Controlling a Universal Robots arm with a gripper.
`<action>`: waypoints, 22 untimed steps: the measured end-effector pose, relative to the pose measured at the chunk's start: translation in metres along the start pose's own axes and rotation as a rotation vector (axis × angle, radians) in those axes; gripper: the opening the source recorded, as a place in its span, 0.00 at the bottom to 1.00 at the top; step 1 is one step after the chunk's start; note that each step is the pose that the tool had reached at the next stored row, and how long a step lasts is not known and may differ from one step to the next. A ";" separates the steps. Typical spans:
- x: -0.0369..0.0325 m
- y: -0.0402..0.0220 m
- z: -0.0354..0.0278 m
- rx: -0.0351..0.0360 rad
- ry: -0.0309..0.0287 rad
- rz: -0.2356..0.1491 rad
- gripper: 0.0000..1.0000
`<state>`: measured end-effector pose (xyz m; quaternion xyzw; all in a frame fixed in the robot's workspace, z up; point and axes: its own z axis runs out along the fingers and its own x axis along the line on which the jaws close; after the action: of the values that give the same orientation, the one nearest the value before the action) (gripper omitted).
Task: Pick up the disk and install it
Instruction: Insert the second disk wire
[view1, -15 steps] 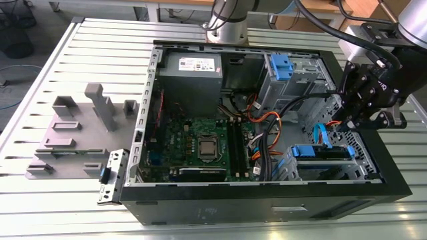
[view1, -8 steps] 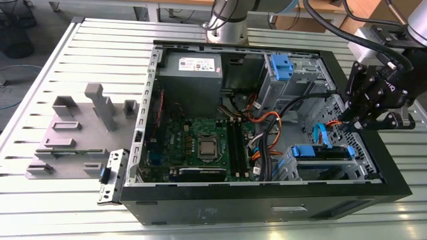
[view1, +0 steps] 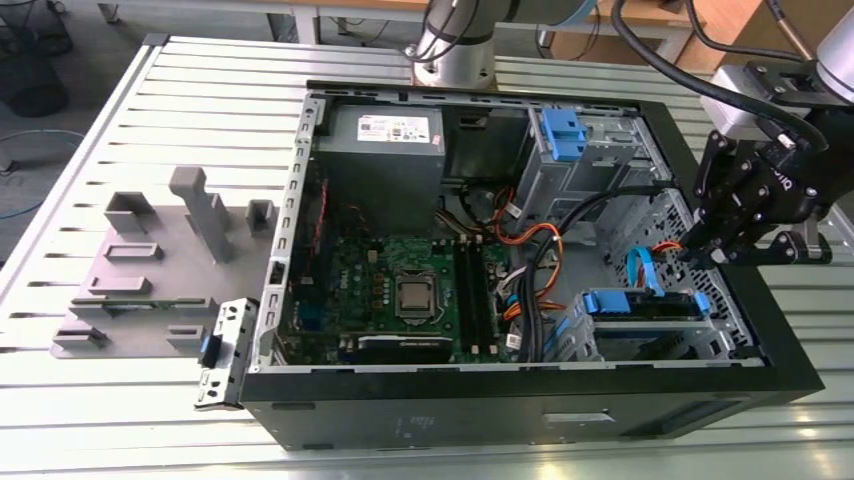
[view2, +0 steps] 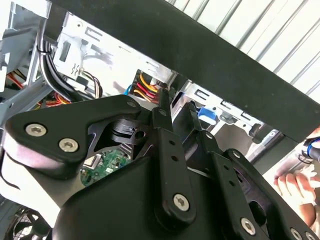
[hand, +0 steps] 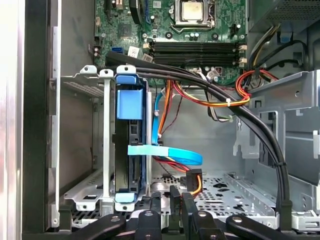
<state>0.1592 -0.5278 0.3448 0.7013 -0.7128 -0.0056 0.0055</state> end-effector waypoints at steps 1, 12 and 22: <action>0.0000 -0.0001 0.0003 -0.0002 0.0004 0.000 0.31; 0.0000 -0.0001 0.0005 -0.0002 0.0003 0.000 0.17; -0.0001 0.0012 0.0008 0.0010 -0.0001 0.000 0.16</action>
<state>0.1580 -0.5277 0.3441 0.7014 -0.7128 -0.0053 0.0051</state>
